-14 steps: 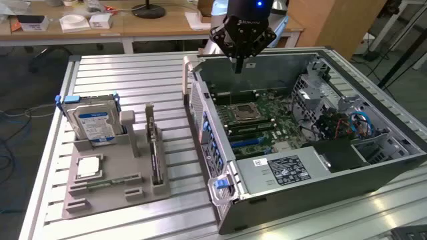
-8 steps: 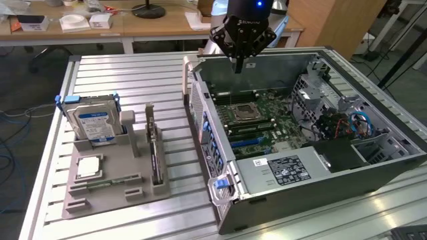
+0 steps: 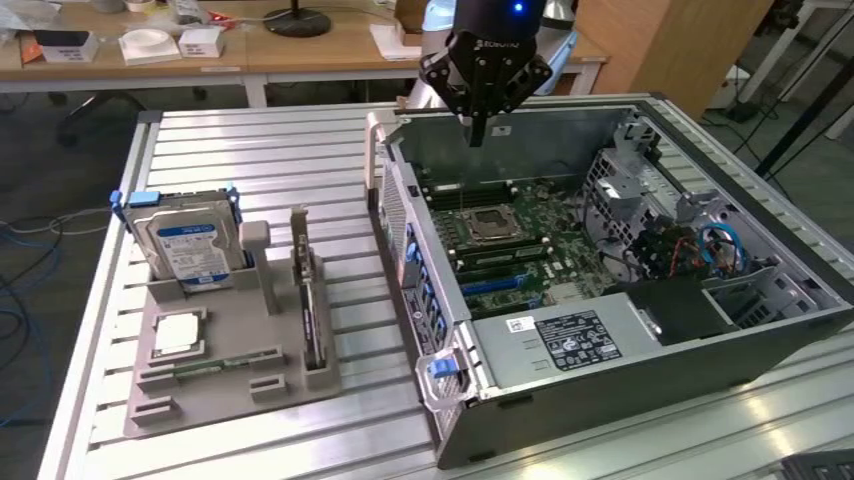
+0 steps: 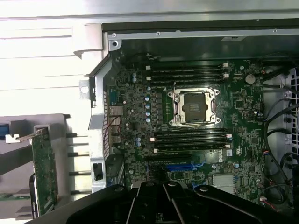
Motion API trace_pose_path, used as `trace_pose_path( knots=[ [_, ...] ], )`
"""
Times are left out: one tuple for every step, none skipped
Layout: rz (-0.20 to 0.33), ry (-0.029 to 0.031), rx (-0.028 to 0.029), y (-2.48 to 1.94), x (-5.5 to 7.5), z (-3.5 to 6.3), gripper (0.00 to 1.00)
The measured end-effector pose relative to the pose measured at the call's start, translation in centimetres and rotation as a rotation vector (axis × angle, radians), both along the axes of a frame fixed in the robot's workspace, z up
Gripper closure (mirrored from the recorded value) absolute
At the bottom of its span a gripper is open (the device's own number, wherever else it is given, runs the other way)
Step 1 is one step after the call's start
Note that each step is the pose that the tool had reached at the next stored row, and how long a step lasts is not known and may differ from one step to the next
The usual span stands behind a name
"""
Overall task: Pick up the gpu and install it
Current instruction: 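Reach for the gpu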
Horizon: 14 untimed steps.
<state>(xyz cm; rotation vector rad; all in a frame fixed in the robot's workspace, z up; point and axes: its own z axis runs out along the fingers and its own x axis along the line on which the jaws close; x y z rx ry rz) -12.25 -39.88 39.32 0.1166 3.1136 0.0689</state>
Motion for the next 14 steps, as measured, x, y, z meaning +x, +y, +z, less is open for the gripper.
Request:
trace_pose_path(
  knots=[
    [0.000,0.0001,0.0000,0.00,-0.02,0.00,0.89],
    [0.000,0.0001,0.0000,0.00,-0.07,0.00,0.89],
    [0.000,0.0001,0.0000,0.00,-0.11,0.00,0.89],
    [0.000,0.0001,0.0000,0.00,-0.13,0.00,0.89],
    [0.000,0.0001,0.0000,0.00,-0.17,0.00,0.89],
    [0.000,0.0000,0.0000,0.00,-0.21,0.00,0.89],
    [0.000,0.0000,0.0000,0.00,-0.24,0.00,0.89],
    [0.000,0.0001,0.0000,0.00,-0.26,0.00,0.89],
    [0.000,0.0001,-0.0001,0.00,-0.29,0.00,0.89],
    [0.000,0.0001,0.0000,0.00,-0.29,0.00,0.89],
    [0.000,0.0001,0.0000,0.00,-0.29,0.00,0.89],
    [0.000,0.0001,0.0000,0.00,-0.29,0.00,0.89],
    [0.000,0.0000,0.0000,0.00,-0.31,0.00,0.89],
    [0.000,0.0000,0.0000,0.00,-0.33,-0.01,0.89]
  ],
)
